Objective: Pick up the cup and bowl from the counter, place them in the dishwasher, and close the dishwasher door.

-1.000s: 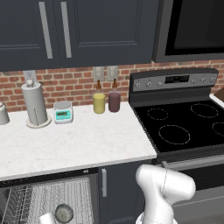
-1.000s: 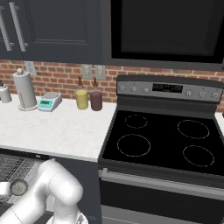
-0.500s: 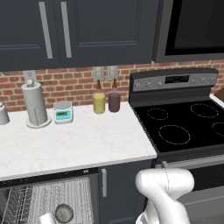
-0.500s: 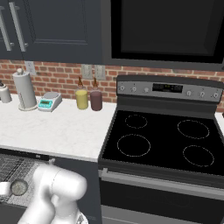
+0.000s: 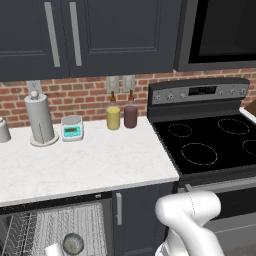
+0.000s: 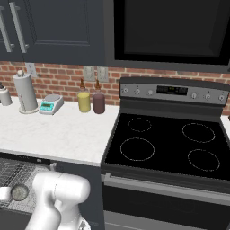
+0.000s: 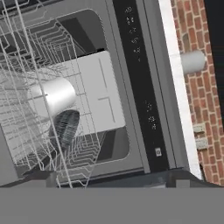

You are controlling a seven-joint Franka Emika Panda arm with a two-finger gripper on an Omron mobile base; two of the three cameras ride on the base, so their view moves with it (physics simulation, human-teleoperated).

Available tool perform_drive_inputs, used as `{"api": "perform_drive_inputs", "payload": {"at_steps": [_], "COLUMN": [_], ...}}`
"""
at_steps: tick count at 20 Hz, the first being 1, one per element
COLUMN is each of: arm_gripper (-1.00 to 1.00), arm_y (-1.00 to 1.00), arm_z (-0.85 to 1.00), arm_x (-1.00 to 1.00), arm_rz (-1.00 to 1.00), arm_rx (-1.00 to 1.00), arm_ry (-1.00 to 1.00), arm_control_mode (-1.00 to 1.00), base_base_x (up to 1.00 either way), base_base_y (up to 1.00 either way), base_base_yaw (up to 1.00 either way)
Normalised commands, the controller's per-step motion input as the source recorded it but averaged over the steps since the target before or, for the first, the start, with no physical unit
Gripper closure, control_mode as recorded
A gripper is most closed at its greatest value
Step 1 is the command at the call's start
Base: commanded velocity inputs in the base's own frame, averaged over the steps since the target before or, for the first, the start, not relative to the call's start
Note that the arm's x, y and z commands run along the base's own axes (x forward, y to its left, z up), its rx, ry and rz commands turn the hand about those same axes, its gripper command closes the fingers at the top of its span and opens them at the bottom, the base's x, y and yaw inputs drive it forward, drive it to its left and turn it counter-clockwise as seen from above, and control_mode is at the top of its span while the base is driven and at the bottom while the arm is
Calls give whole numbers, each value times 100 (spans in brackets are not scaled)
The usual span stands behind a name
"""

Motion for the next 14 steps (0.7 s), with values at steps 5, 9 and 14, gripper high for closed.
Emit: {"api": "perform_drive_inputs", "payload": {"at_steps": [5,9,14], "arm_gripper": [-100,-100,-100], "arm_y": [15,7,56], "arm_z": [-41,-100,-65], "arm_x": [12,39,-14], "arm_rz": [4,1,0], "arm_rx": [0,0,0], "arm_ry": [-3,-2,-14], "arm_control_mode": [-100,-100,-100], "base_base_x": [0,0,0], "base_base_y": [0,0,0], "base_base_yaw": [0,0,0]}}
